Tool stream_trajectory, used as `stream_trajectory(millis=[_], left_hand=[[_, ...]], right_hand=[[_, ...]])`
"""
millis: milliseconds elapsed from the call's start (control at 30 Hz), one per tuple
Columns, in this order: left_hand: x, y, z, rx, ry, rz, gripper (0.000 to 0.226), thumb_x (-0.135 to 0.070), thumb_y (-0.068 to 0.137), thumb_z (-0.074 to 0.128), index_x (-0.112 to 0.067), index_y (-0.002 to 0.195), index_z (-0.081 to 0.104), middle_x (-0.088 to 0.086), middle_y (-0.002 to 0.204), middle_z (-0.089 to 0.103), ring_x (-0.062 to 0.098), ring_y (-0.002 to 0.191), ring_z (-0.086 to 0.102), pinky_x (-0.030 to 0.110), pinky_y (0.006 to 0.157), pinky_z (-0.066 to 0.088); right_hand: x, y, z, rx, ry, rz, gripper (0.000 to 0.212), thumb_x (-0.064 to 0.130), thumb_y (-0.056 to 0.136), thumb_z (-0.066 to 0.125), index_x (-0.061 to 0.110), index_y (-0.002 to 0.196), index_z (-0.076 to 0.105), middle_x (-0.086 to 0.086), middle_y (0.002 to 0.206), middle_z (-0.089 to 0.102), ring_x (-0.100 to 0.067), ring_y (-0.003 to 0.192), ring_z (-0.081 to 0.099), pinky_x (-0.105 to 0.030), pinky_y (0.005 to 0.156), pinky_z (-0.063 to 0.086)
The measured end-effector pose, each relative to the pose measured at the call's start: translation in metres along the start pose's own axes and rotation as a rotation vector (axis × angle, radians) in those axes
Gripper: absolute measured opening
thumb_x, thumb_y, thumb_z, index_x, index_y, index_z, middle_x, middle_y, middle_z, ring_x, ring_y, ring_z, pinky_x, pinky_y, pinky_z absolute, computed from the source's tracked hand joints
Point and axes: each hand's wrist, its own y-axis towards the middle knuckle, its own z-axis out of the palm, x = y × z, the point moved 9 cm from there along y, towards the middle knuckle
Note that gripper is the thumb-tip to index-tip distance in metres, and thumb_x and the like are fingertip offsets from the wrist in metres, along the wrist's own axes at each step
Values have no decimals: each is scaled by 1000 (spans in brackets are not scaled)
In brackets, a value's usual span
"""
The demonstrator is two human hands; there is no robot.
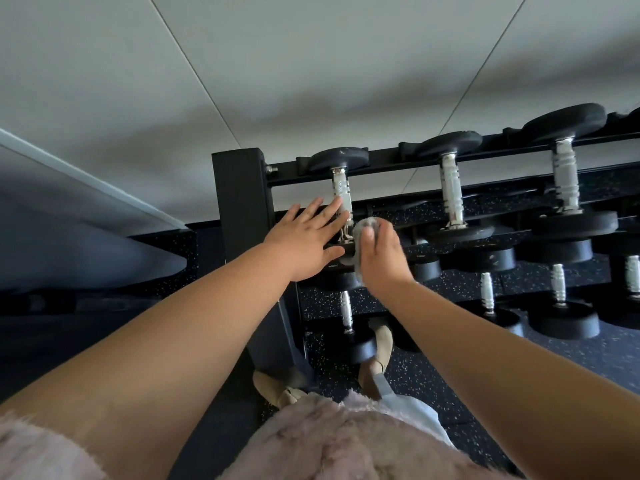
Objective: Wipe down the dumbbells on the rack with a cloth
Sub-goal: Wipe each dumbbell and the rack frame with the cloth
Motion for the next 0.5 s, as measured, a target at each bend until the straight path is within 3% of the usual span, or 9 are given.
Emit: stream_trajectory(millis=[33,100,167,233,367,500], left_hand=[[2,-1,1,5,-1,-5,72,-64,107,18,-37,165,-16,-13,166,-37,20,159,-23,51,130,-7],[8,-2,3,22,-3,-19,72,-64,107,18,-39,164,-17,-14,166,-37,20,159,-23,51,131,-6],[10,-3,5,35,-10,-26,71,-64,107,19,-39,163,-18,-14,165,-37,19,158,-25,51,130,-8],[8,-3,6,37,-17,-23,71,-62,108,18,-38,163,-20,-14,165,-37,19,158,-27,50,130,-9],[8,-8,9,12,-69,-56,72,-59,109,19,-33,164,-20,-13,168,-33,19,159,-24,50,131,-5],[0,-13,20,1,-389,-198,80,-64,107,22,-24,166,-14,-7,173,-20,18,162,-12,49,132,5]], right_hand=[[2,-6,6,21,-42,-60,38,49,106,32,23,130,47,7,120,52,-12,111,53,-26,98,44],[1,-8,8,38,-180,-135,43,51,107,32,21,135,44,8,122,45,-13,116,42,-30,101,34],[-3,1,3,55,-262,-118,36,50,108,29,22,117,49,6,111,53,-17,105,51,-33,93,42],[-9,14,-5,56,-215,13,32,45,109,30,21,101,50,0,98,60,-21,90,61,-36,77,50],[4,30,-19,-5,-191,85,34,45,110,33,17,104,52,-2,89,63,-20,78,63,-36,65,51],[34,46,-9,-42,-15,27,35,47,110,30,19,113,50,0,93,63,-16,82,64,-36,68,53]])
